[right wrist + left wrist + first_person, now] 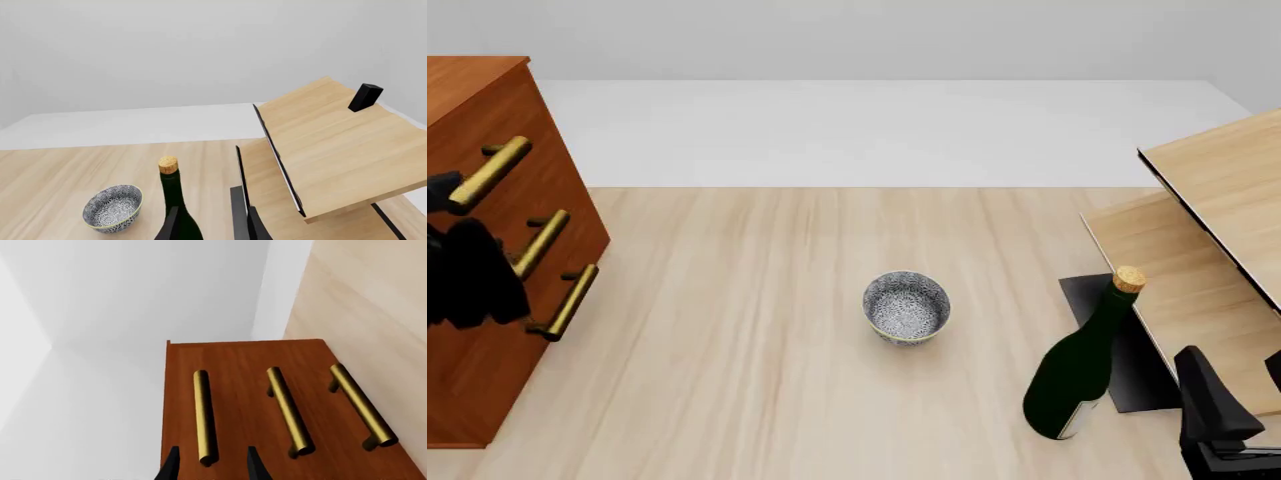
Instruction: Close the bottom drawer of the cabinet and open the top drawer.
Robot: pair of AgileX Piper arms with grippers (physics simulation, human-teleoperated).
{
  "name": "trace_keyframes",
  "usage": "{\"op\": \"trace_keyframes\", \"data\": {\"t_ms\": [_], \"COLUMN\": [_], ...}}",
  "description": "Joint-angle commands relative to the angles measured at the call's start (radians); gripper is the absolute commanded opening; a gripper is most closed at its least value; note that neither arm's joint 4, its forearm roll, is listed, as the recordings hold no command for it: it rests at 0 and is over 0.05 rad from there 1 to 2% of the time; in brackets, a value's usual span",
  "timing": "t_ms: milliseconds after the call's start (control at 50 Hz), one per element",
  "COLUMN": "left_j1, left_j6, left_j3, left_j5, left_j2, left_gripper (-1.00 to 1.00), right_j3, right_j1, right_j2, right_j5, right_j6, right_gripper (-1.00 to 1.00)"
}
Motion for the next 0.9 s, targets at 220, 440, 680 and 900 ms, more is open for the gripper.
{"op": "trace_keyframes", "data": {"t_ms": [220,440,680,900], "left_j1": [0.048,0.054,0.067,0.079], "left_j6": [0.032,0.033,0.034,0.050], "left_j3": [-0.027,-0.040,-0.032,-0.031], "left_j5": [-0.070,-0.091,-0.107,-0.138], "left_j2": [0.069,0.105,0.118,0.123], "left_gripper": [1.00,1.00,1.00,-1.00], "right_j3": [0.001,0.002,0.004,0.005], "right_j1": [-0.002,-0.005,0.000,0.000], "right_j2": [0.000,0.002,0.000,-0.001], "right_j5": [0.000,-0.004,-0.005,-0.004], "right_j6": [-0.002,-0.010,-0.017,-0.017], "right_gripper": [1.00,1.00,1.00,1.00]}}
